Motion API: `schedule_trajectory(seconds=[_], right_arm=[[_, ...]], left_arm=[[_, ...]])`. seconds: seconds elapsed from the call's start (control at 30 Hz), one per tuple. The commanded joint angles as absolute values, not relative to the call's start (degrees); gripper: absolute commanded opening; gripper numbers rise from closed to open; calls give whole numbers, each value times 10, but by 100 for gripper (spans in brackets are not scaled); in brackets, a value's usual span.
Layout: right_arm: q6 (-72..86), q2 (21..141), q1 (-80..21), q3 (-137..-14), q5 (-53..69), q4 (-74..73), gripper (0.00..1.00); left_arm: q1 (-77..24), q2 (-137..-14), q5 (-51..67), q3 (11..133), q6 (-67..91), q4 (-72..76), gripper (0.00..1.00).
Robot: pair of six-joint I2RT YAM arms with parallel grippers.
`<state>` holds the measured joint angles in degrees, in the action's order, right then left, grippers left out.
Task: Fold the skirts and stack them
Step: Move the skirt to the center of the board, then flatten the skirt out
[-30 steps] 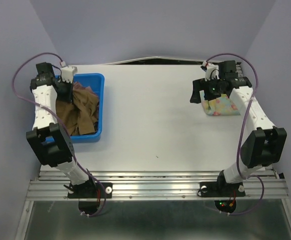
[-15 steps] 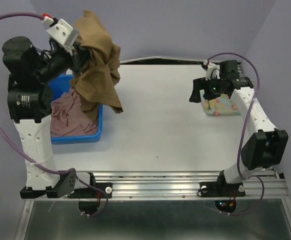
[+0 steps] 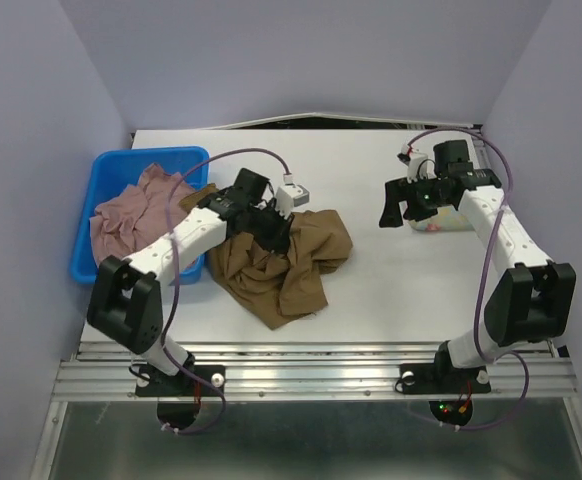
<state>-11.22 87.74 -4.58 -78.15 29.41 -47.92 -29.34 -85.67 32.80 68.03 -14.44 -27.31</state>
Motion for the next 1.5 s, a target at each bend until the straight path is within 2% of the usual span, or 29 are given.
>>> schedule_trajectory(seconds=[0.0,0.07,0.1,0.17,0.2,0.23,0.27,0.33,0.37,0.5,0.57,0.7,0.83,0.93,0.97,1.17,1.47], right_arm=[[-129,842,-48,-732,320,-483,87],[-135,824,-48,-705,322,-482,84],[-152,817,-48,-697,326,-484,80],[-167,794,-48,-680,324,-484,76],[-176,785,-48,-665,321,-484,73],[-192,778,-48,-658,311,-485,72],[-200,773,-48,-654,304,-485,70],[-212,763,-48,-647,297,-495,66],[-211,760,-54,-645,299,-496,66],[-217,741,-97,-630,319,-472,67],[-264,723,-132,-621,283,-434,68],[-442,720,-152,-618,233,-380,72],[-783,694,-152,-534,207,-294,73],[-928,640,-152,-416,248,-184,76],[-959,628,-152,-397,297,-177,76],[-1077,662,-197,-363,366,-166,78],[-1139,720,-279,-338,346,-148,78]], left_arm=[[-333,-892,301,744,-133,-192,0],[-334,-978,318,825,-135,-210,2],[-334,-1012,331,857,-142,-220,11],[-334,-1105,345,976,-154,-278,21],[-334,-1134,354,1013,-156,-294,29],[-334,-1160,360,1055,-163,-315,41],[-331,-1197,362,1127,-164,-346,45],[-323,-1210,372,1172,-157,-359,61],[-316,-1206,374,1194,-151,-358,74],[-275,-1152,384,1178,-157,-374,78],[-245,-1089,414,1130,-174,-382,78],[-230,-952,401,912,-264,-397,78],[-230,-853,395,761,-292,-403,78],[-229,-804,394,680,-281,-393,78],[-228,-786,397,652,-273,-386,78],[-222,-735,399,593,-235,-354,78],[-207,-715,382,588,-225,-343,78]])
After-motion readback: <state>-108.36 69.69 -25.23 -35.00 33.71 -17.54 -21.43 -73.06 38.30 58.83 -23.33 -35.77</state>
